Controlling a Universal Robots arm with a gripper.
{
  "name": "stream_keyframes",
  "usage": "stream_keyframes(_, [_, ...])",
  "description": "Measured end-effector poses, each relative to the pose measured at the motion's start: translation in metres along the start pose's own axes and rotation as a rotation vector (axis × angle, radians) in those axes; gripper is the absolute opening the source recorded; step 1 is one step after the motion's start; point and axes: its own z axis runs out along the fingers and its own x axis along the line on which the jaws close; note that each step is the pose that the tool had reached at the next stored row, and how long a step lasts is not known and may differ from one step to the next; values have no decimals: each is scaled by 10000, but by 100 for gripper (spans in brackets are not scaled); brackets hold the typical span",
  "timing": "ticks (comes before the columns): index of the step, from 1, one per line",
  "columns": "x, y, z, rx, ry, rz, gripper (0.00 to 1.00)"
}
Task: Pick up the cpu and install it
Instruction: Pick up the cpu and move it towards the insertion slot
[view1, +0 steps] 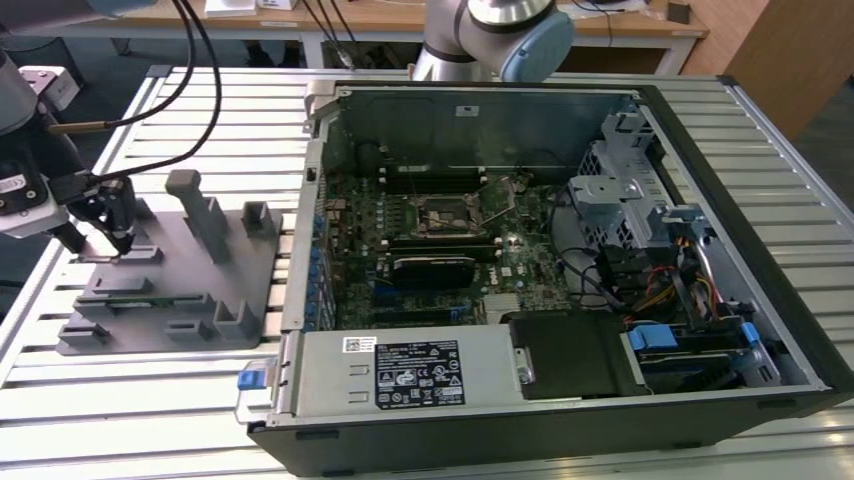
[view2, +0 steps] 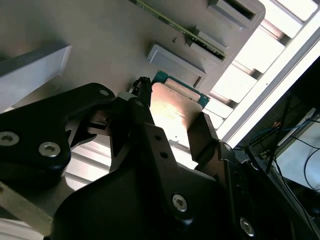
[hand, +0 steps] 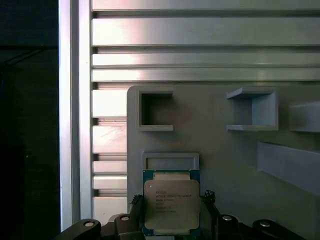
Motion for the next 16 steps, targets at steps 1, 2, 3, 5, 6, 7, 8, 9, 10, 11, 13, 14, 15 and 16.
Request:
stream_keyframes(1, [0,0,-7,0,1,0,53])
stream_keyframes(2, [0,0,-13,0,1,0,53])
stream_keyframes(3, [0,0,-19,0,0,0,53])
stream_keyframes(5, [0,0,-31,0,0,0,53])
stream_keyframes(6, [0,0,-35,-1,-1,0,53])
stream_keyframes(7, [0,0,-41,0,-1,0,53])
stream_keyframes(8, [0,0,-46,0,-2,0,53])
stream_keyframes(9, [0,0,-52,0,-2,0,53])
stream_keyframes(10, [0,0,-58,0,-2,0,53])
stream_keyframes(11, [0,0,-64,0,-3,0,53])
stream_keyframes(13, [0,0,-79,0,-3,0,53])
stream_keyframes(14, [0,0,-87,0,-3,0,53])
stream_keyframes(15, [0,0,-96,0,-3,-1,53])
stream_keyframes(16, [0,0,-105,0,-3,0,53])
